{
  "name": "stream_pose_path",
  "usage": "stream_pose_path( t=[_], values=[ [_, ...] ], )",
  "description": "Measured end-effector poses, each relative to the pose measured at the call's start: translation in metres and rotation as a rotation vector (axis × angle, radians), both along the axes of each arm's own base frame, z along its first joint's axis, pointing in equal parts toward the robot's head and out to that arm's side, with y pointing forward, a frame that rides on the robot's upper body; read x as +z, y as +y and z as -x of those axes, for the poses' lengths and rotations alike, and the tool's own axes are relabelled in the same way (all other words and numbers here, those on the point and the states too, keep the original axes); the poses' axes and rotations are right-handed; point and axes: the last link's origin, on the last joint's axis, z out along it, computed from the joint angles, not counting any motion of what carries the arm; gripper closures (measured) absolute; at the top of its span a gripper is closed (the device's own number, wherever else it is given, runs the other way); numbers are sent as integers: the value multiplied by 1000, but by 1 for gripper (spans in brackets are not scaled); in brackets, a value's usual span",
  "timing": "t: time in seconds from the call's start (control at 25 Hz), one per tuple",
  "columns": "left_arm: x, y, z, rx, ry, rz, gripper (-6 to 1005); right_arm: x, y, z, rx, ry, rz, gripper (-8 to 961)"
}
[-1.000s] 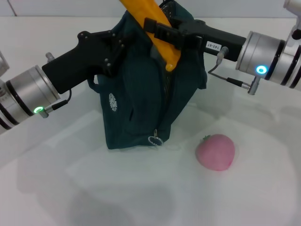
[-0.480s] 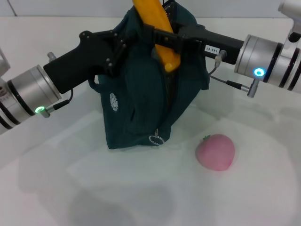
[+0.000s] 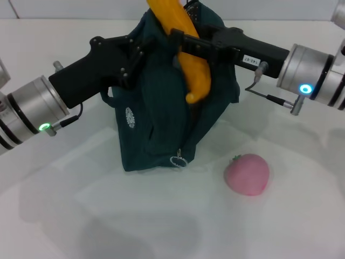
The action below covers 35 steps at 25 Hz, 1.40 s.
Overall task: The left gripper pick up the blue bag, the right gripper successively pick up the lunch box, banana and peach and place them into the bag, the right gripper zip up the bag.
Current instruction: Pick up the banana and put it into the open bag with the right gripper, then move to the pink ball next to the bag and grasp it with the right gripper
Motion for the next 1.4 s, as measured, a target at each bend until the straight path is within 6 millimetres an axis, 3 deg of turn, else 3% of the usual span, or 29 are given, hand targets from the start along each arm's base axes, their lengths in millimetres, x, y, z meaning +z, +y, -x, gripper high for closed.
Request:
stream_pose_path(
  t=[0.64,0.88,1.08,1.2,1.4],
  values=[
    [2,-1,1,-1,-1,-5,961,7,-3,-5,21,-12,-39,278],
    [2,-3,5,11,-3,-7,961,39,-20,-16,104,104,-54,281],
    [2,-7,10,25,-2,-12,961,72,-66,-48,304,48,8,284],
    [1,-10,14,35,-1,-10,961,71,-84,-76,302,-80,42,285],
    [-3,-12,13,26,15,7,960,64,-103,-131,151,-267,3,287]
  ],
)
